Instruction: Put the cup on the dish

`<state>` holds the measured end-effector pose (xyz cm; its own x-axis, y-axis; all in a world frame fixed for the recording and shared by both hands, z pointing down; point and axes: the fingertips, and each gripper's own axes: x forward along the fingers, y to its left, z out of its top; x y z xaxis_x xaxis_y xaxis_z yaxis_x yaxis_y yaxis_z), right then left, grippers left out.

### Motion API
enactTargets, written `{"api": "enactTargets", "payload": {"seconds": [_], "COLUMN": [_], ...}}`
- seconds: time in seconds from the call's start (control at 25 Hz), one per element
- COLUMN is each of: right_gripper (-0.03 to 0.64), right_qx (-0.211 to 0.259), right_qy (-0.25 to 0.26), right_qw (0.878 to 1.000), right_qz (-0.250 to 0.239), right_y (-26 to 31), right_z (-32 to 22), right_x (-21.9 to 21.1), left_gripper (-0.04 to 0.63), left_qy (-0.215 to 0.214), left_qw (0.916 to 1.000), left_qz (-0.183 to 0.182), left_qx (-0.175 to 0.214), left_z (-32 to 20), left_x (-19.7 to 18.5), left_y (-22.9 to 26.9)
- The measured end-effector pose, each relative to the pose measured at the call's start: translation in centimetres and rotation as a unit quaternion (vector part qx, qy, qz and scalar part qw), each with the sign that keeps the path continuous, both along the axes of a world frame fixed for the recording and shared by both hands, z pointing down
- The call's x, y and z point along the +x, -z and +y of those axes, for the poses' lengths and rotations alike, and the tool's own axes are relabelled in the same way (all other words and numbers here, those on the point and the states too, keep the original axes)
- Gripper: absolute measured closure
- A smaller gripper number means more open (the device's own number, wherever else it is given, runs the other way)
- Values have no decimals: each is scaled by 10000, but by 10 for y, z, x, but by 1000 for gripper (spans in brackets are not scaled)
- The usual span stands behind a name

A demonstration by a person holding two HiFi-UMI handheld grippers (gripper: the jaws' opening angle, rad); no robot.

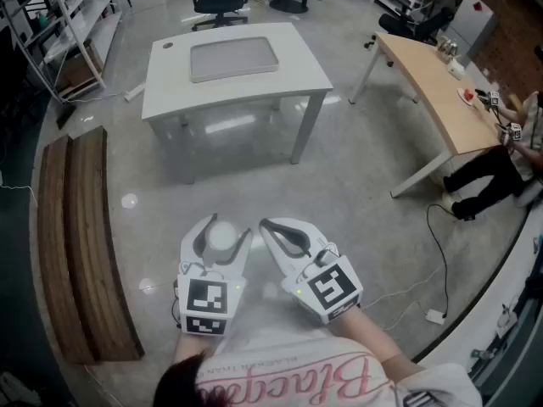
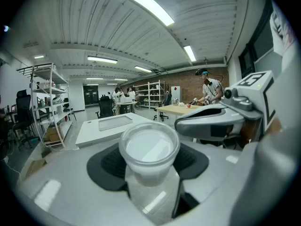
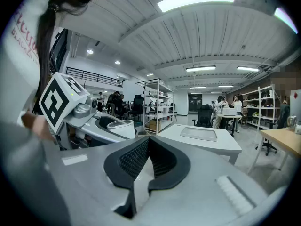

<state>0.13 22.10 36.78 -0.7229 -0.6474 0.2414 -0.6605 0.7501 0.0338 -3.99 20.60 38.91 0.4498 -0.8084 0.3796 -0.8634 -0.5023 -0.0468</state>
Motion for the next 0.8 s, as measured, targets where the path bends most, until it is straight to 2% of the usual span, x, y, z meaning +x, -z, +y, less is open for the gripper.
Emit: {"api": "enactTargets", "payload": {"seconds": [0.52, 0.8], "right_gripper": [624, 624], "right_qx": [-12, 87], "right_qy": [244, 468], "right_qw": [9997, 9989], "right_qz": [15, 32], "right_y": [-1, -1], "right_z": [7, 11], "right_x": [23, 25], "left_gripper": [337, 337], "left_qy": [248, 246], "left_qw": [9997, 9997], "left_qz": [43, 16], "left_qx": [20, -16], "left_z": [6, 5], "left_x": [18, 25], "left_y": [2, 1]}}
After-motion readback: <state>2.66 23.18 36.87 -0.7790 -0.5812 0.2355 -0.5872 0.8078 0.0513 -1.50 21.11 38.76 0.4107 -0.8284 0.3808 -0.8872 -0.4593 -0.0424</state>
